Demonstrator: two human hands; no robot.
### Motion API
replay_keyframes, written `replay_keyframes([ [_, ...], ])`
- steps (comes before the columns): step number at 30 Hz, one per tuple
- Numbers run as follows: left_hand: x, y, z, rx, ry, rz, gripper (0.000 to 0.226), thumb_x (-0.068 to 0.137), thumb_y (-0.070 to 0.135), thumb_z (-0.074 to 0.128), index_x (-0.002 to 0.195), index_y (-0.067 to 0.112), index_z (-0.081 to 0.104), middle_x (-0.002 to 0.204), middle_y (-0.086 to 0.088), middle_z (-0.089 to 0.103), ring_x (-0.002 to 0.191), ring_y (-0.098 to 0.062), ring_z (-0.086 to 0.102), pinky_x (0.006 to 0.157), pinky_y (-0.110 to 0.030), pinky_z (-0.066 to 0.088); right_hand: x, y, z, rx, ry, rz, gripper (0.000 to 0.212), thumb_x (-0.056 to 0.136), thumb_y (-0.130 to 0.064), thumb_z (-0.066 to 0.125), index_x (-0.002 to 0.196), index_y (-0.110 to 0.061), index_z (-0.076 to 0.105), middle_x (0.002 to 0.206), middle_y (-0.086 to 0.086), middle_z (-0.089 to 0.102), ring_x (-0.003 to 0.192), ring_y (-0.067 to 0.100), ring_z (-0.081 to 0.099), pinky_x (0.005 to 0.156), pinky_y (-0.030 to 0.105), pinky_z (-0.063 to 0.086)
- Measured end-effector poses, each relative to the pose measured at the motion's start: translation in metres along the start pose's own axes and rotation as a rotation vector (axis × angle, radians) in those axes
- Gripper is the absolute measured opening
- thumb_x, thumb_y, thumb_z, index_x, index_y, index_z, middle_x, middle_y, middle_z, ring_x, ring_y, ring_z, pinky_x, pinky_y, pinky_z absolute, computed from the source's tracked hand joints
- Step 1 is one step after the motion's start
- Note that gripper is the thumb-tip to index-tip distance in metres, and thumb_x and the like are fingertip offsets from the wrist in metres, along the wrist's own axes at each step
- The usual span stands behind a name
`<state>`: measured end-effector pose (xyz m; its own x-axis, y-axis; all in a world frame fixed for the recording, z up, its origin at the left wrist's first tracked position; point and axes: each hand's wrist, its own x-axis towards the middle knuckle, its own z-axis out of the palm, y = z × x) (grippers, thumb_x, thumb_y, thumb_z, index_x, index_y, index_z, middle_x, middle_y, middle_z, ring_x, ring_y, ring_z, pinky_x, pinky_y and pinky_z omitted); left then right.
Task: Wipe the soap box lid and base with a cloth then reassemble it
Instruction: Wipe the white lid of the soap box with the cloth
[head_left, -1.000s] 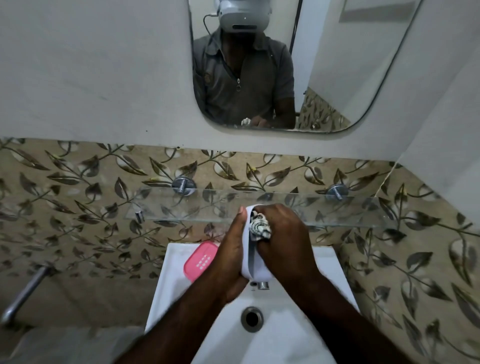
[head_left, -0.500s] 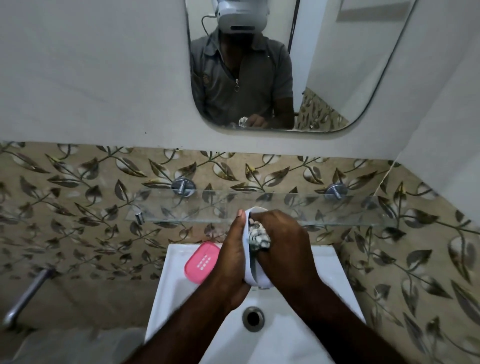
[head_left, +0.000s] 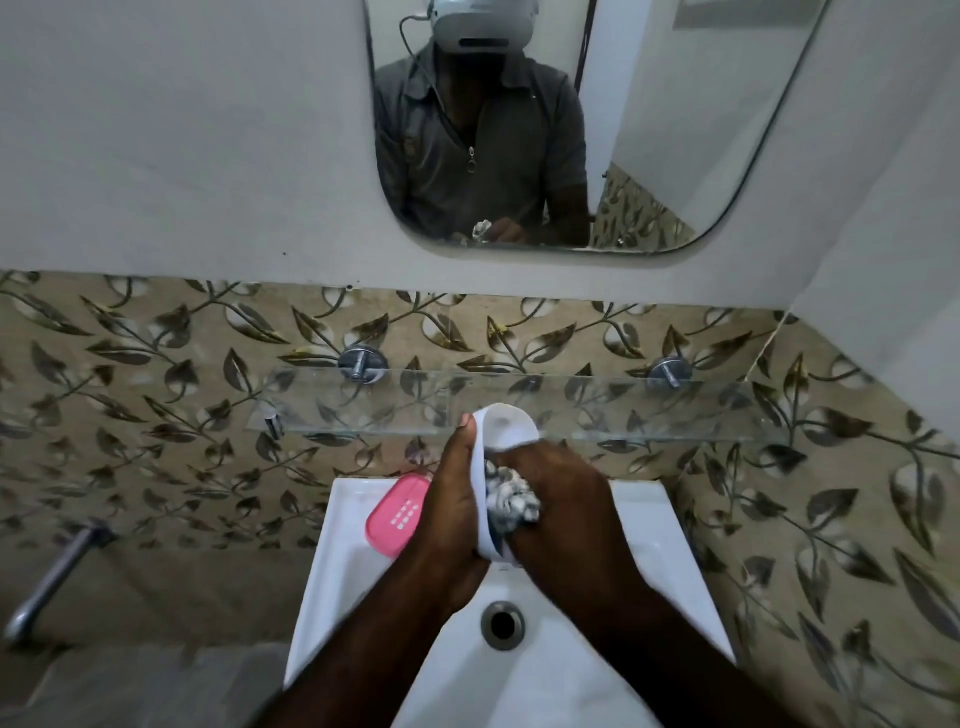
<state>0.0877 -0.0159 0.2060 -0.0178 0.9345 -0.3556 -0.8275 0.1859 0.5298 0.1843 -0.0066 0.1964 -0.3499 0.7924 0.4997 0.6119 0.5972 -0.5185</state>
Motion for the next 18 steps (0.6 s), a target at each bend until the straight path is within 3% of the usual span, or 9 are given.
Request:
replay_keyframes([
  [2, 0.003, 0.006, -0.008, 0.079, 0.023, 0.005, 0.062, 0.09, 0.055, 0.049, 0.13, 0.008, 0.057, 0.131, -0.019, 0.06, 0.121, -0.035, 0.056, 0.107, -0.048, 0.042, -0.016, 0.002, 0.0, 0.069, -0.107, -0.018, 0.02, 0.067, -0.008, 0.072, 0.08, -0.022, 0.066, 0.08, -0.006, 0.067, 0.078, 0.02, 0.065, 0.067, 0.033, 0.05],
  [4, -0.001, 0.006, -0.006, 0.142, 0.015, -0.004, 0.054, 0.09, 0.055, 0.048, 0.115, 0.011, 0.063, 0.112, -0.02, 0.069, 0.103, -0.032, 0.066, 0.09, -0.042, 0.053, -0.013, 0.005, -0.004, 0.032, -0.11, -0.071, 0.027, 0.062, -0.009, 0.076, 0.083, -0.024, 0.067, 0.081, -0.006, 0.068, 0.077, 0.021, 0.066, 0.065, 0.032, 0.051],
  [6, -0.002, -0.001, 0.0, 0.126, -0.021, 0.017, 0.048, 0.098, 0.047, 0.038, 0.096, 0.008, 0.067, 0.093, -0.013, 0.071, 0.089, -0.023, 0.067, 0.075, -0.031, 0.054, 0.003, 0.003, -0.009, -0.028, 0.024, -0.081, 0.021, 0.067, -0.019, 0.069, 0.088, -0.021, 0.069, 0.083, 0.0, 0.07, 0.077, 0.022, 0.067, 0.067, 0.031, 0.053],
  [9, -0.004, -0.011, 0.009, 0.051, -0.092, 0.01, 0.049, 0.101, 0.038, 0.033, 0.091, 0.012, 0.073, 0.087, -0.004, 0.073, 0.08, -0.011, 0.07, 0.078, -0.028, 0.053, 0.023, -0.003, -0.015, -0.077, 0.198, -0.057, 0.024, 0.074, -0.022, 0.053, 0.085, -0.01, 0.071, 0.083, 0.005, 0.07, 0.076, 0.023, 0.065, 0.071, 0.029, 0.048],
  [12, -0.008, 0.002, 0.008, 0.016, -0.058, 0.013, 0.051, 0.097, 0.045, 0.039, 0.103, 0.004, 0.069, 0.097, -0.016, 0.069, 0.09, -0.023, 0.066, 0.076, -0.031, 0.056, 0.012, -0.012, -0.013, 0.037, 0.085, -0.061, 0.014, 0.067, -0.013, 0.064, 0.079, -0.015, 0.071, 0.077, -0.004, 0.066, 0.073, 0.009, 0.058, 0.067, 0.022, 0.047],
  [15, -0.008, 0.016, -0.003, 0.128, 0.049, 0.025, 0.059, 0.091, 0.054, 0.046, 0.123, 0.007, 0.061, 0.117, -0.021, 0.068, 0.107, -0.034, 0.065, 0.09, -0.043, 0.052, -0.01, -0.011, -0.006, 0.051, -0.035, -0.126, 0.026, 0.062, -0.006, 0.071, 0.08, -0.025, 0.064, 0.076, -0.005, 0.066, 0.073, 0.013, 0.059, 0.065, 0.029, 0.046],
  [18, -0.015, 0.014, 0.001, 0.213, 0.016, 0.011, 0.056, 0.094, 0.055, 0.041, 0.116, 0.009, 0.063, 0.112, -0.019, 0.071, 0.103, -0.029, 0.067, 0.088, -0.04, 0.052, 0.0, -0.008, -0.005, 0.006, 0.07, -0.129, 0.023, 0.066, -0.018, 0.059, 0.087, -0.021, 0.067, 0.082, 0.0, 0.069, 0.077, 0.018, 0.061, 0.07, 0.023, 0.045],
])
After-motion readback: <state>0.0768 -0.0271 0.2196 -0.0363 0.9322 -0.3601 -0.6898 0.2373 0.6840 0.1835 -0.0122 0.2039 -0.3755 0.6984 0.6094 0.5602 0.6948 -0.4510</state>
